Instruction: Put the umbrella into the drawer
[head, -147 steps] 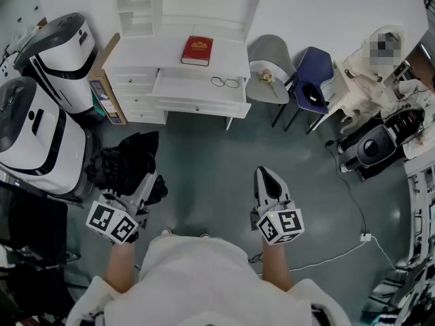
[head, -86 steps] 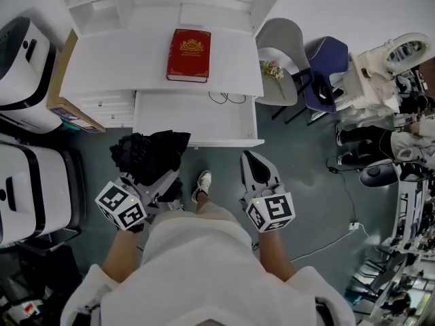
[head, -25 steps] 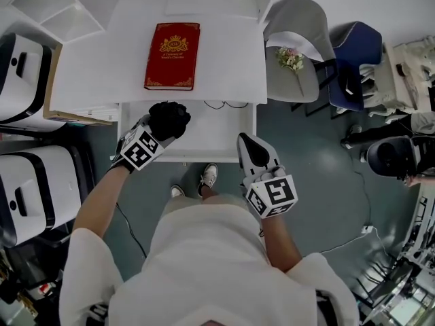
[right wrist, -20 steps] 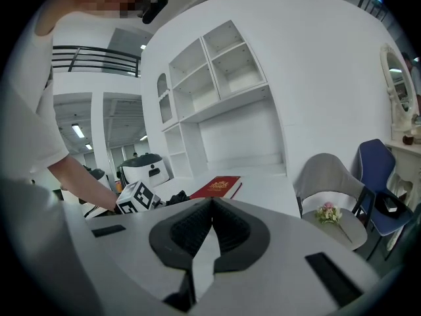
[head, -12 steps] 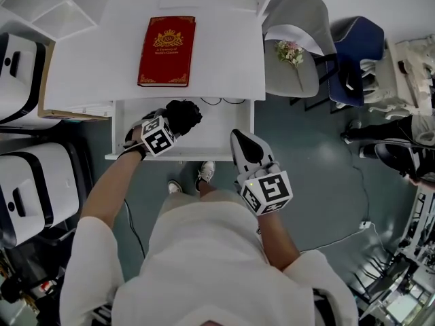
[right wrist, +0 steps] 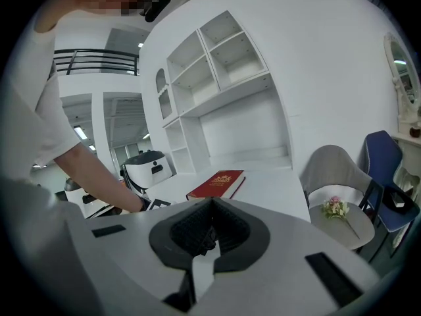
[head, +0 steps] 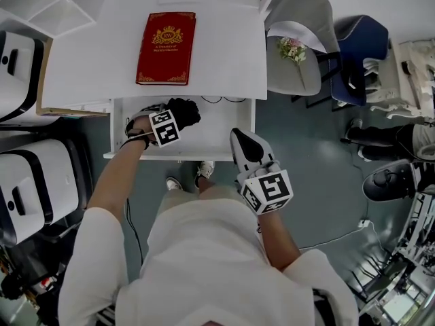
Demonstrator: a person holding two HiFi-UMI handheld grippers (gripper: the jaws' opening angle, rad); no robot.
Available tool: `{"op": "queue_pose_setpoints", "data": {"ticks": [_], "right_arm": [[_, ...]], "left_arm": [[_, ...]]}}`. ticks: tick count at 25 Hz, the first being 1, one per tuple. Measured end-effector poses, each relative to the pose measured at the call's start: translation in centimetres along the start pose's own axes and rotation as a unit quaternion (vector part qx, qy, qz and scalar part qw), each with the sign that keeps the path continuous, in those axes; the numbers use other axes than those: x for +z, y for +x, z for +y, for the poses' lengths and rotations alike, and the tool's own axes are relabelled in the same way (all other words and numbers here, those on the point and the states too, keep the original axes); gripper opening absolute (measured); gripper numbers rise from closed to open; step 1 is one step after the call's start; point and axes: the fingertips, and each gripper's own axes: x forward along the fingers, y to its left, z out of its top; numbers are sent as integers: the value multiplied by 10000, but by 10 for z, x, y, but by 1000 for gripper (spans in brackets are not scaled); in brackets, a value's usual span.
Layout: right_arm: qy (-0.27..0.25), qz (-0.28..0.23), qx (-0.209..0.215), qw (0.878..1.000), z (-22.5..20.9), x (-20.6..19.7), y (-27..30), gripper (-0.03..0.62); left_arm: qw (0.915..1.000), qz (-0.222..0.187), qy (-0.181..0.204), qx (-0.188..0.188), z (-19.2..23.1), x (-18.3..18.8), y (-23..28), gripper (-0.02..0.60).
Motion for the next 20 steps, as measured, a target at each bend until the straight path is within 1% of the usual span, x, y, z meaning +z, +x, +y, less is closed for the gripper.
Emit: {"op": "queue_pose_setpoints", "data": {"ticks": [3, 10, 16, 20], "right_arm": [[1, 40, 25, 10000, -1, -3, 4, 2], [15, 195, 33, 9998, -7, -14, 6, 2], [2, 260, -13, 9997, -10, -17, 6, 2], [26, 332, -74, 9994, -14, -22, 4, 2]], "left_arm": [[9996, 211, 157, -67, -1, -4, 10, 281], [9982, 461, 352, -152, -5, -8, 28, 285], [9977, 600, 248, -204, -2, -12, 43, 288], [9969, 689, 329, -175, 0, -15, 54, 291]]}}
